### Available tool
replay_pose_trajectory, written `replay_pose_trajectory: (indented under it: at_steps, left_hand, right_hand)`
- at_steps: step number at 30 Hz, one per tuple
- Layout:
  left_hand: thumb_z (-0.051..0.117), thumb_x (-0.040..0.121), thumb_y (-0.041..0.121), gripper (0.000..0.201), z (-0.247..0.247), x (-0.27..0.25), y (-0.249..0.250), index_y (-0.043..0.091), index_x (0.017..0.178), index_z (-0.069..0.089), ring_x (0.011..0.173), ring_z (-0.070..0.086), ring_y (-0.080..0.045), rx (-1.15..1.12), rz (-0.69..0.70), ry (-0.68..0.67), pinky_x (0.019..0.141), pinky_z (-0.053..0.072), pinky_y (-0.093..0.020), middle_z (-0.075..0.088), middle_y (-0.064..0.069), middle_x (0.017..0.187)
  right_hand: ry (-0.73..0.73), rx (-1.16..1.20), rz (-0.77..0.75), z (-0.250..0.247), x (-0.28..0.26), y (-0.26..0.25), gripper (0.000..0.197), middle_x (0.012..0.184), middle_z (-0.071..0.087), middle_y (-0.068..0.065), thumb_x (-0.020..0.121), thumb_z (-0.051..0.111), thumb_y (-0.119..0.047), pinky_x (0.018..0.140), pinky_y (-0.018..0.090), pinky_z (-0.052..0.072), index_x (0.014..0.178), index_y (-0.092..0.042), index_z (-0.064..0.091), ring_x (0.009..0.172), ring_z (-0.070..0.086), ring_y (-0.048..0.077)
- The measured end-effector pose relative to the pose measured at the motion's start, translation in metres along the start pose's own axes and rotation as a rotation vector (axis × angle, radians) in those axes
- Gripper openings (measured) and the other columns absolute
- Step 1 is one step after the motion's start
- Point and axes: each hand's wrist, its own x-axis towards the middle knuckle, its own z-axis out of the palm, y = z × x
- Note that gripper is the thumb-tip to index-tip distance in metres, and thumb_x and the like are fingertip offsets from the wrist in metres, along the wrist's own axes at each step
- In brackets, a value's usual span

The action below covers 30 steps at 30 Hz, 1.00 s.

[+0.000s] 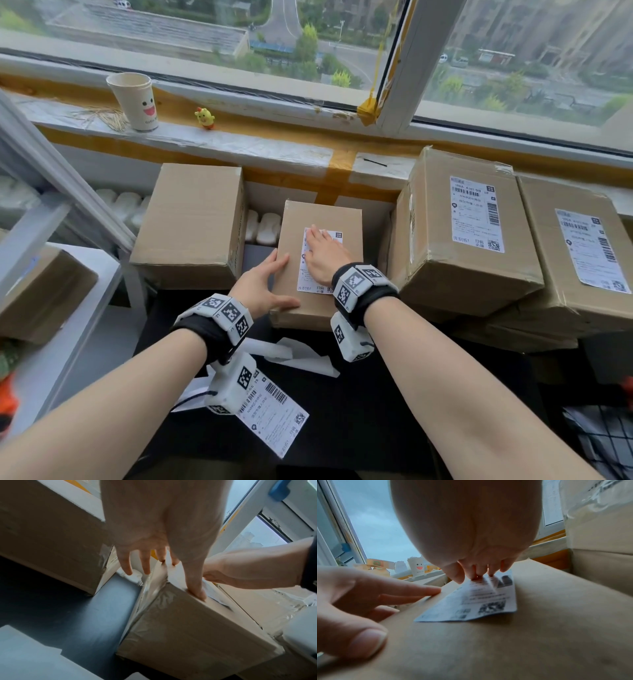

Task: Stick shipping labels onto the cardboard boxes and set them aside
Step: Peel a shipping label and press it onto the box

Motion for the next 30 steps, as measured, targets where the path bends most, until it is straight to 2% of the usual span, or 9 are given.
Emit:
replay_pose_trajectory:
  at_steps: [5,15,20,30]
  left_hand:
    - [0.083,0.066,0.029,0.096,0.002,0.002,-0.001,0.03,0.145,0.029,0.141,0.025,-0.007,0.049,0.001,-0.009,0.109,0.019,-0.017,0.014,0.013,0.156]
    - [0.08,0.071,0.029,0.091,0.005,0.002,-0.002,0.032,0.146,0.027,0.14,0.029,-0.011,0.089,0.002,-0.006,0.114,0.03,-0.03,0.011,0.014,0.157]
    - [0.081,0.07,0.029,0.093,0.004,0.003,-0.003,0.032,0.146,0.027,0.139,0.03,-0.011,0.084,-0.002,-0.006,0.112,0.027,-0.025,0.013,0.013,0.157]
    - [0.08,0.071,0.025,0.095,0.008,0.0,-0.001,0.03,0.147,0.024,0.141,0.026,-0.014,0.069,-0.02,-0.012,0.117,0.019,-0.028,0.012,0.008,0.158]
  right_hand:
    - [-0.042,-0.022,-0.058,0.006,-0.011,0.0,0.054,0.16,0.003,0.007,0.1,0.023,-0.019,0.12,0.036,0.007,0.15,-0.008,0.005,0.147,0.006,0.022]
    - [0.032,0.036,-0.119,0.044,-0.06,-0.01,0.056,0.16,0.007,0.005,0.098,0.031,-0.017,0.119,0.03,0.007,0.15,-0.009,0.012,0.147,0.009,0.019]
    - [0.051,0.03,-0.134,0.052,-0.079,-0.008,0.056,0.159,0.008,0.005,0.097,0.03,-0.014,0.119,0.029,0.006,0.15,-0.009,0.013,0.147,0.009,0.018]
    - [0.109,-0.038,-0.019,0.062,-0.109,0.023,0.055,0.16,0.007,0.004,0.098,0.024,-0.018,0.12,0.028,0.005,0.15,-0.009,0.009,0.147,0.006,0.015]
